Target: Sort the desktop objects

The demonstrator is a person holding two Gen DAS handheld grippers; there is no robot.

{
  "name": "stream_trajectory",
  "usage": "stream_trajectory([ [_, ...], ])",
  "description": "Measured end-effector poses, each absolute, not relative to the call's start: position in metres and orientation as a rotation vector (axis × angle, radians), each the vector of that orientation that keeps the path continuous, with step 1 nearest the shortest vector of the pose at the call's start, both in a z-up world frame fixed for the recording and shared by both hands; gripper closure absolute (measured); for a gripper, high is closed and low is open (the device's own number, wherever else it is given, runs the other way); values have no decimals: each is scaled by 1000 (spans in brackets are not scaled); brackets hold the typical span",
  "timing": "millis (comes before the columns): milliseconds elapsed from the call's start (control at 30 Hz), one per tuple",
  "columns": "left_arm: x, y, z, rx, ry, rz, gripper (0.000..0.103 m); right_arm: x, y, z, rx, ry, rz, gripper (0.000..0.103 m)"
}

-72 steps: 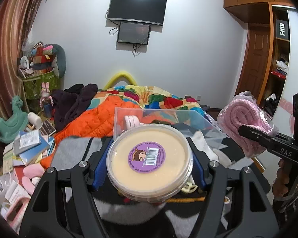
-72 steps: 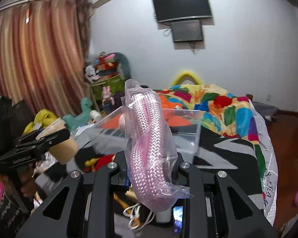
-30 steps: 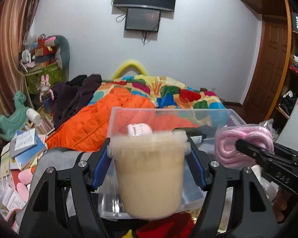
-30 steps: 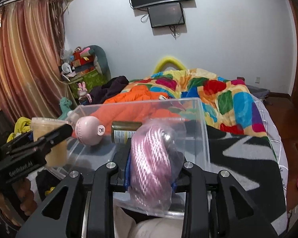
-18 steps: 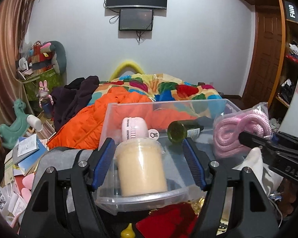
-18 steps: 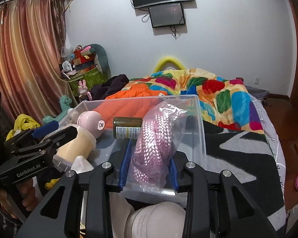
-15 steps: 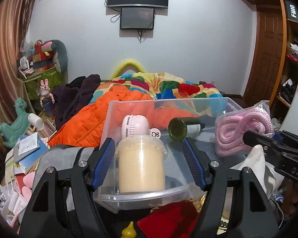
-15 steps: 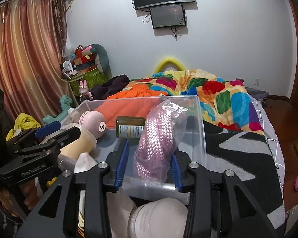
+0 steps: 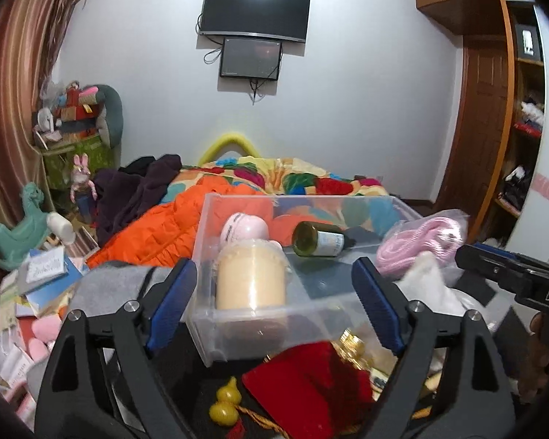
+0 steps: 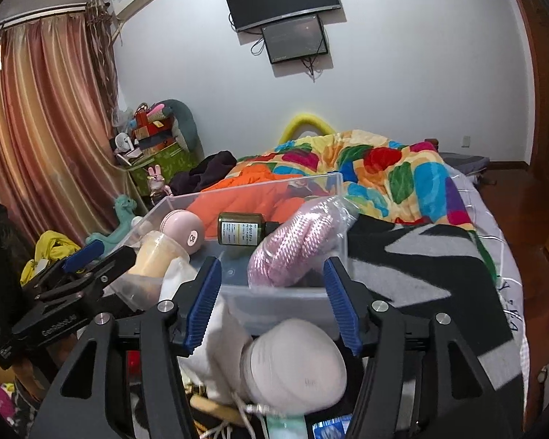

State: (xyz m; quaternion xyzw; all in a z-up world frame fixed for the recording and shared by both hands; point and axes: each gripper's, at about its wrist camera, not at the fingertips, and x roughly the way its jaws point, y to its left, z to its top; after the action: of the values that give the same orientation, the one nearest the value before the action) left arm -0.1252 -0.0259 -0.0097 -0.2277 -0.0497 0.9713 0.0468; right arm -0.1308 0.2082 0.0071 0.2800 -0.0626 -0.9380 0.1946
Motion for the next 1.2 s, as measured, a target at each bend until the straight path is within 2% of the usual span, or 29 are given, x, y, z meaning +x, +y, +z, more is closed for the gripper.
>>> stream_trajectory([
  [300, -95, -40, -10, -842, -321, 2916, 16, -98, 209, 12, 738, -145, -2658, 36],
  [600, -69, -54, -9, -883, -297, 2919, 15, -76, 210, 7, 738, -112, -2688, 30],
  [767, -64, -55, -24, -1004, -196, 2950, 15, -64, 221, -3, 748, -61, -2749, 29],
  [1133, -56, -64, -48, -1141, -139, 2945, 15, -63, 255, -23, 837, -144, -2787, 29],
  [1167, -58, -64, -46, -1137, -139, 2946, 15, -65, 259, -25, 846, -160, -2789, 29],
  [1200, -60, -65, -43, -1123, -143, 2948, 21, -66, 263, -27, 854, -178, -2791, 29],
])
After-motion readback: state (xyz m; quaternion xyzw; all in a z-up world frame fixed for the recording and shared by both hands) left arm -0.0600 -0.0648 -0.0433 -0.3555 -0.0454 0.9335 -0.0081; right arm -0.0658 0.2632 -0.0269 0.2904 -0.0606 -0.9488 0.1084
